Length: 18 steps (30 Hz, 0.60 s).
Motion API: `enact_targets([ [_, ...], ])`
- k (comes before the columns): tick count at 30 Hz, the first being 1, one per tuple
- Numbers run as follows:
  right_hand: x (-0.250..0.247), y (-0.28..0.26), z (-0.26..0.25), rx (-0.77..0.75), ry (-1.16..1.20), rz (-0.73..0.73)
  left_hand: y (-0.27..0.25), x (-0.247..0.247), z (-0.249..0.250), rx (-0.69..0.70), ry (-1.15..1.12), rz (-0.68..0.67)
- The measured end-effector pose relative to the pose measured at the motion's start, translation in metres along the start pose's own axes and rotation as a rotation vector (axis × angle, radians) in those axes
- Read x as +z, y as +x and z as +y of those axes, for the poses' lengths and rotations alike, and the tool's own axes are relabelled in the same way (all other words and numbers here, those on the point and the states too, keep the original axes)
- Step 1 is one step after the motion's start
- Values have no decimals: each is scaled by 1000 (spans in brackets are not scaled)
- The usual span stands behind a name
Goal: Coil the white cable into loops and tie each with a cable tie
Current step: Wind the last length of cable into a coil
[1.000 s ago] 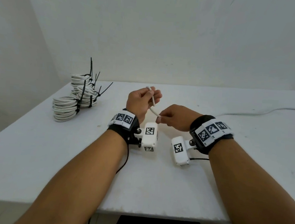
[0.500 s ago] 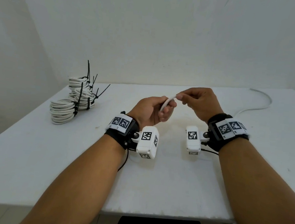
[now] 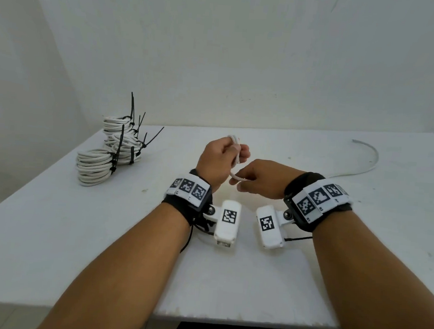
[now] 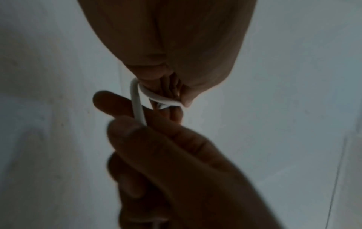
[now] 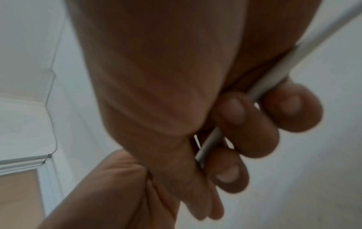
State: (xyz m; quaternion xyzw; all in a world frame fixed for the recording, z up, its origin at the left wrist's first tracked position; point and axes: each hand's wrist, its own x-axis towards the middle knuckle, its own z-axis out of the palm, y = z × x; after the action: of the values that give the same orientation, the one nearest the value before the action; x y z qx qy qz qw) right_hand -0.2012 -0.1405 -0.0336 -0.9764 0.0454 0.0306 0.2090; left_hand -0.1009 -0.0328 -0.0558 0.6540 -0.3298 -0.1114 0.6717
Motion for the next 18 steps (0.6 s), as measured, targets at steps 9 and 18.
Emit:
enact_targets([
  [9,-19,-11,24,-112,332,483,-8,-3,16,-87,377,-395],
  [18,-8,0,28,-46,487,545,-3,-8,21,-147,-553,-288],
])
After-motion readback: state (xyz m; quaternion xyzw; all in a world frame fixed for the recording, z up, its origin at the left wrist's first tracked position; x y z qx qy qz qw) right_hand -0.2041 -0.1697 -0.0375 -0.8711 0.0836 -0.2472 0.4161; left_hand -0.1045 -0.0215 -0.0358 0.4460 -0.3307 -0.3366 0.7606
